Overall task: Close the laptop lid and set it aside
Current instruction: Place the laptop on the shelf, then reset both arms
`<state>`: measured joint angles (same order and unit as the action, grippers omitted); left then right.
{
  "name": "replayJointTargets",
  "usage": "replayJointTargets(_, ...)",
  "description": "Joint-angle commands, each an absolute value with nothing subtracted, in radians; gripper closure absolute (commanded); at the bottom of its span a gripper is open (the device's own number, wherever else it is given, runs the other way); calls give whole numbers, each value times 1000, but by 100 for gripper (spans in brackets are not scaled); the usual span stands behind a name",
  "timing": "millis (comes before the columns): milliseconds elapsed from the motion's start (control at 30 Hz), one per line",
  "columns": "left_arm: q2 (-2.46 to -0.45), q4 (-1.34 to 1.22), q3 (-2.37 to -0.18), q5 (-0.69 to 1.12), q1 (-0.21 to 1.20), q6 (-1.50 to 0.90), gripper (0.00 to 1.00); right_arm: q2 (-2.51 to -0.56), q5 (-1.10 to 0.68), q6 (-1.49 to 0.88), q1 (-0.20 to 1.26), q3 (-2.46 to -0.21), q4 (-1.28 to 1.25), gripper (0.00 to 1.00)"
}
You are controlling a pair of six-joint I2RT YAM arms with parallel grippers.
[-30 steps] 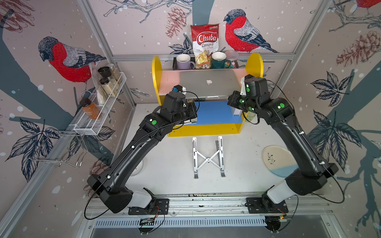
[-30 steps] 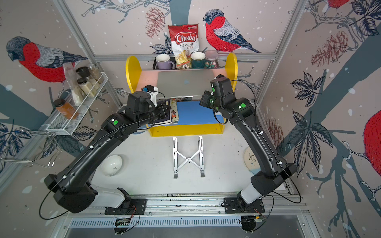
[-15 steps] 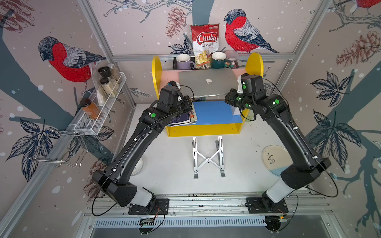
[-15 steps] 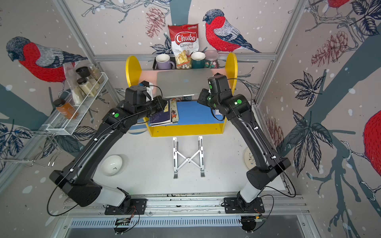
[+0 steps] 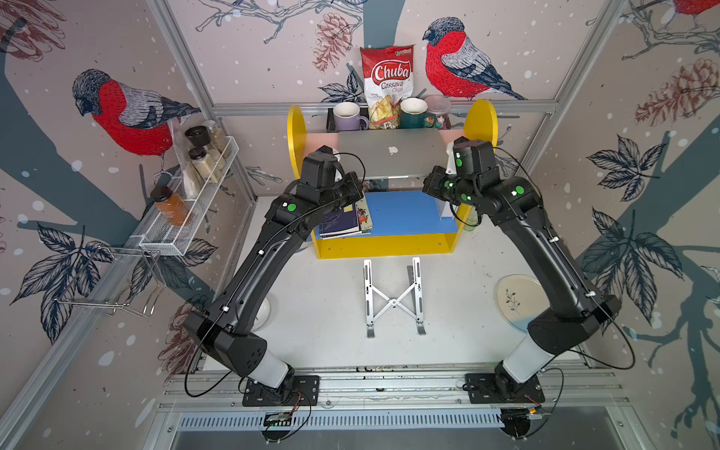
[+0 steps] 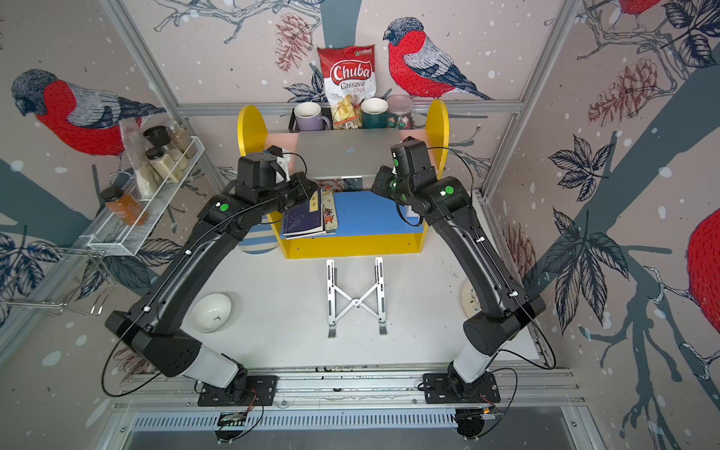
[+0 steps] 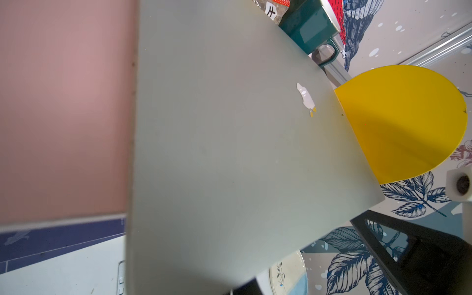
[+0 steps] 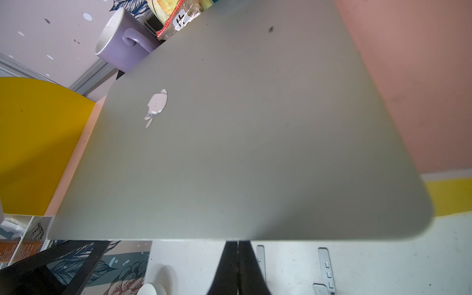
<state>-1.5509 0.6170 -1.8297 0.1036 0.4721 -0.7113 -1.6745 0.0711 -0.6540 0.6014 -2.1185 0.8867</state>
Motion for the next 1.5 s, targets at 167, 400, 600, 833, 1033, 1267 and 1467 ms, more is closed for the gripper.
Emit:
replayJointTargets(167, -1524, 556, -1791, 103, 465, -728, 100, -1685, 49, -636, 588, -2121, 869, 100)
replayJointTargets(400, -1400, 485, -1621, 121, 465, -753, 100, -1555, 46, -614, 619, -1921, 770, 100)
replayJointTargets(600, -1250, 474, -1451, 108, 467, -748, 90, -1366, 57, -596, 629, -1664, 673, 87)
replayJointTargets(833, -1037, 508, -1257, 79, 467, -678, 4, -1133, 146, -533, 618, -1427, 663, 2)
replayJointTargets(1033, -886, 513, -1113, 91, 466, -597, 4, -998, 183, -499, 611, -1281, 644, 0)
replayJointTargets(1267, -620, 442, -899, -68, 467, -531, 3, -823, 457, -450, 608, -1007, 529, 0)
replayJointTargets(1467, -430, 361, -670, -269, 466, -357, 3, -627, 545, -193, 580, -673, 174, 0)
